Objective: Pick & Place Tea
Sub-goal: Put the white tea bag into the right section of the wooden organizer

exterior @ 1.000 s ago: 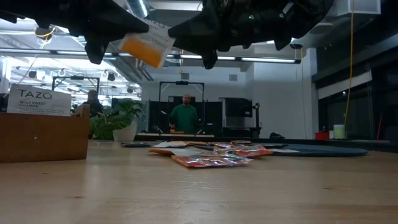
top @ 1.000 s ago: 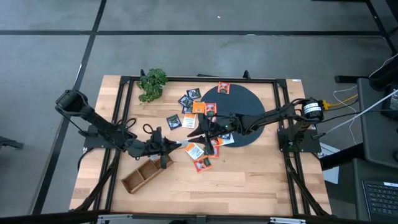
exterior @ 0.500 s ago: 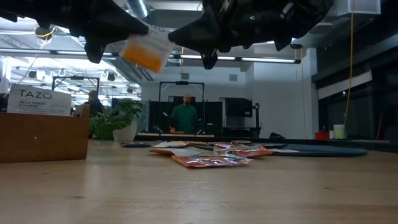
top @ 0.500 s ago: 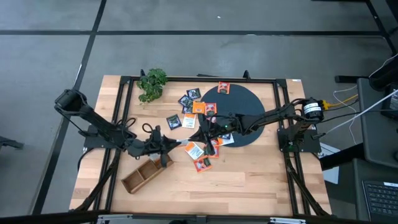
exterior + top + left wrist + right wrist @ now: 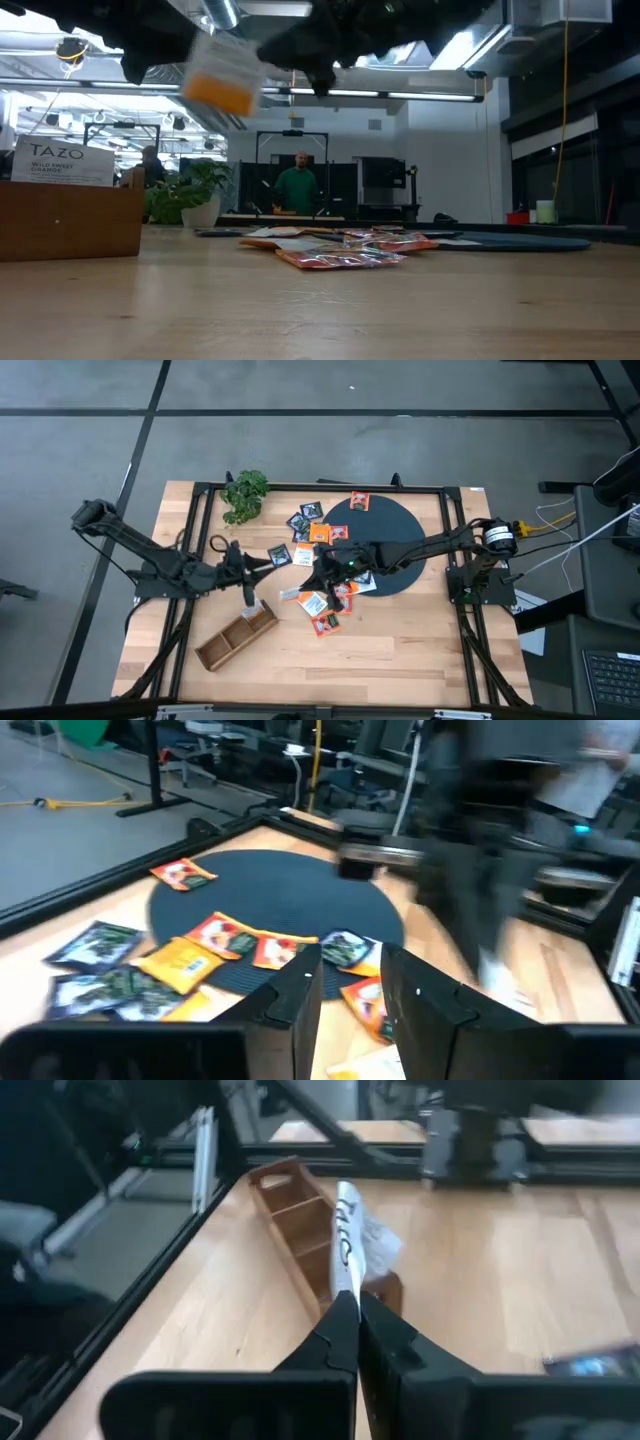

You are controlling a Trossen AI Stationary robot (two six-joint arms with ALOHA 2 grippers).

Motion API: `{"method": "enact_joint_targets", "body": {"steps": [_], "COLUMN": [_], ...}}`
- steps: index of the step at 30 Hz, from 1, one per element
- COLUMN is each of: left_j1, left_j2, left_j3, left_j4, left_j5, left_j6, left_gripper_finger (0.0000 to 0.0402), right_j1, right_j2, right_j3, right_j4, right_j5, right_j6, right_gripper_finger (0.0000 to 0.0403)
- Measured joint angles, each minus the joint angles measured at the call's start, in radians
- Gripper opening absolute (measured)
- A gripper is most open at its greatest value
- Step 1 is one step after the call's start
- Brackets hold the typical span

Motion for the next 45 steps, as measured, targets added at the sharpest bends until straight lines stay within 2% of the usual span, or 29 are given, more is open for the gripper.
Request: {"method": "enact_joint_targets", "body": {"steps": [6, 10, 17, 26, 30, 45], "left_j1": [0.093, 0.161, 0.245, 0.317, 0.334, 0.357], "left_j2": [-0.107, -0.155, -0.163, -0.162, -0.162, -0.162], "left_j3": [0.000, 0.000, 0.000, 0.000, 0.000, 0.000], "left_j4": [-0.107, -0.156, -0.169, -0.177, -0.178, -0.195], "left_j5": [0.060, 0.119, 0.226, 0.318, 0.341, 0.346], "left_j6": [0.000, 0.000, -0.001, -0.011, -0.011, -0.011], "left_gripper_finger": [0.0104, 0.0104, 0.0105, 0.0103, 0.0104, 0.0102], "right_j1": [0.018, 0.016, 0.008, 0.008, 0.001, -0.023], "right_j2": [0.083, 0.167, 0.310, 0.488, 0.526, 0.525], "right_j3": [0.180, 0.268, 0.417, 0.651, 0.695, 0.699], "right_j4": [-0.171, -0.186, -0.217, -0.362, -0.376, -0.354], "right_j5": [-0.010, -0.088, -0.135, -0.152, -0.151, -0.149], "right_j6": [-0.116, -0.154, -0.204, -0.295, -0.312, -0.360], "right_gripper_finger": [0.0001, 0.0001, 0.0001, 0.0001, 0.0001, 0.0002]}}
